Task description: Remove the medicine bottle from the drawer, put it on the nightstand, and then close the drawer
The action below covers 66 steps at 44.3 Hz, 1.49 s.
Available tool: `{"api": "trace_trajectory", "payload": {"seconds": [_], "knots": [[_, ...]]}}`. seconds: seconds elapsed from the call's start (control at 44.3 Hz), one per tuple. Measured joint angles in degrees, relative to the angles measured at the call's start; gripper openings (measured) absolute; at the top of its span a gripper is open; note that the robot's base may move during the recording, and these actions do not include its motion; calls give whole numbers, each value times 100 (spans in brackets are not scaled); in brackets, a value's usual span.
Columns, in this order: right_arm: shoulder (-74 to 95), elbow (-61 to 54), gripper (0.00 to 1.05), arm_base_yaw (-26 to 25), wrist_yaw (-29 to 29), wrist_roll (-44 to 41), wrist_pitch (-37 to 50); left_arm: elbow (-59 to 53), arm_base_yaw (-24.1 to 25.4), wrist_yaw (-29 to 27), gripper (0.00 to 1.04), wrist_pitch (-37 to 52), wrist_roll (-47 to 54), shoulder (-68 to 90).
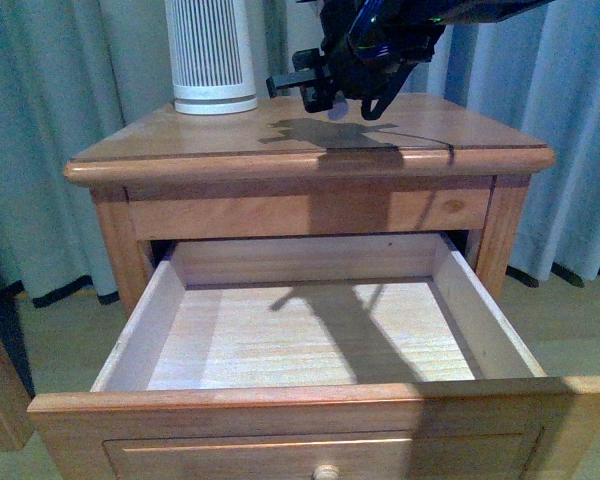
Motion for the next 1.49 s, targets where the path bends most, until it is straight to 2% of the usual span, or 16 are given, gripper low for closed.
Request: {"api": "trace_trajectory", "payload": {"seconds": [0.158, 0.293, 0.429, 0.677, 0.947, 1.15, 1.398, 1.489], "knots": [[-2, -11, 57, -2, 15, -7, 68, 0, 0, 0, 98, 0, 0, 0], [-271, -527, 83, -42, -52, -9, 431, 0, 0, -2, 98, 0, 0, 0], [-592, -990, 99, -94, -136, -7, 686, 0, 0, -2, 98, 0, 0, 0], [-2068, -2494, 98, -308, -232, 15, 1294, 0, 0, 0, 98, 0, 0, 0], [-4046, -4688, 98, -409, -645, 610, 1340, 0, 0, 0, 98, 0, 0, 0], [-5578, -6605, 98, -219, -914, 1121, 1318, 0, 0, -2, 98, 0, 0, 0], [-6636, -8373, 98, 203, -820, 1746, 1311, 0, 0, -2, 98, 0, 0, 0], [-6896, -9020, 83, 439, -713, 2011, 1311, 0, 0, 0, 98, 0, 0, 0]]}}
